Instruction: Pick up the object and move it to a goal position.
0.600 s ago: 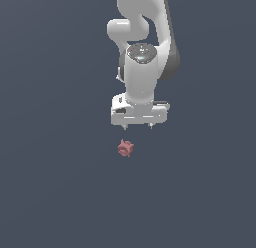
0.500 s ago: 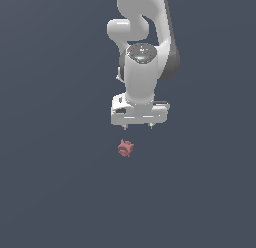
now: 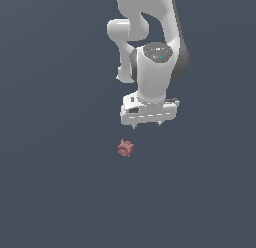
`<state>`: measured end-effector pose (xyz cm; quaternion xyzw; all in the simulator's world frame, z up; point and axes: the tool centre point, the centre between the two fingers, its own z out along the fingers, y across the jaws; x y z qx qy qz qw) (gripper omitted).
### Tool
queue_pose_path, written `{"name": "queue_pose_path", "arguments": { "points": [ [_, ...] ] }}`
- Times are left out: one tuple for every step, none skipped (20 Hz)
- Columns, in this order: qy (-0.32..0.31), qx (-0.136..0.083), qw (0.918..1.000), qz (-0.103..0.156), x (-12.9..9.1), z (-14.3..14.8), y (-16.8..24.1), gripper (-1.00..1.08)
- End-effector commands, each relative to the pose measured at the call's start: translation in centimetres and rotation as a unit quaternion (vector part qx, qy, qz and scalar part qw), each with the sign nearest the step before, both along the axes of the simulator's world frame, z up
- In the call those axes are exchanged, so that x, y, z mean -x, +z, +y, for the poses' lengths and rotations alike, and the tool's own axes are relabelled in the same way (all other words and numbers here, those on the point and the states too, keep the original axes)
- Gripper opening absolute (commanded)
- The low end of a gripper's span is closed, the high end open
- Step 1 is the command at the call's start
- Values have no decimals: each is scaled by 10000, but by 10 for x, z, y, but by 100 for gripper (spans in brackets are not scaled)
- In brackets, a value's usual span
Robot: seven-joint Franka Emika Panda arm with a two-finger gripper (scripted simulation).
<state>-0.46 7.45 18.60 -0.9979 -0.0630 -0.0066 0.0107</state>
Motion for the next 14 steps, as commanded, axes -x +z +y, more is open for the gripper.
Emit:
{"name": "queue_pose_path", "arguments": {
  "points": [
    [23, 4, 10000, 4, 1, 2, 0, 100],
    [7, 3, 10000, 2, 0, 0, 0, 100],
    [-5, 2, 10000, 2, 0, 0, 0, 100],
    [-22, 2, 10000, 3, 0, -1, -1, 100],
    [-48, 1, 10000, 5, -1, -1, -2, 100],
    [-83, 1, 10000, 7, -1, -2, -3, 100],
    [-129, 0, 9999, 9, -2, -3, -4, 100],
    [-184, -2, 9998, 12, -2, -5, -6, 100],
    [-248, -3, 9997, 15, -3, -6, -8, 100],
    [-322, -4, 9995, 18, -4, -8, -11, 100],
    [-404, -5, 9992, 22, -5, -11, -13, 100],
    [-494, -6, 9988, 26, -6, -13, -16, 100],
    [-593, -7, 9982, 31, -8, -16, -19, 100],
    [-700, -7, 9975, 36, -9, -19, -23, 100]
  ]
}}
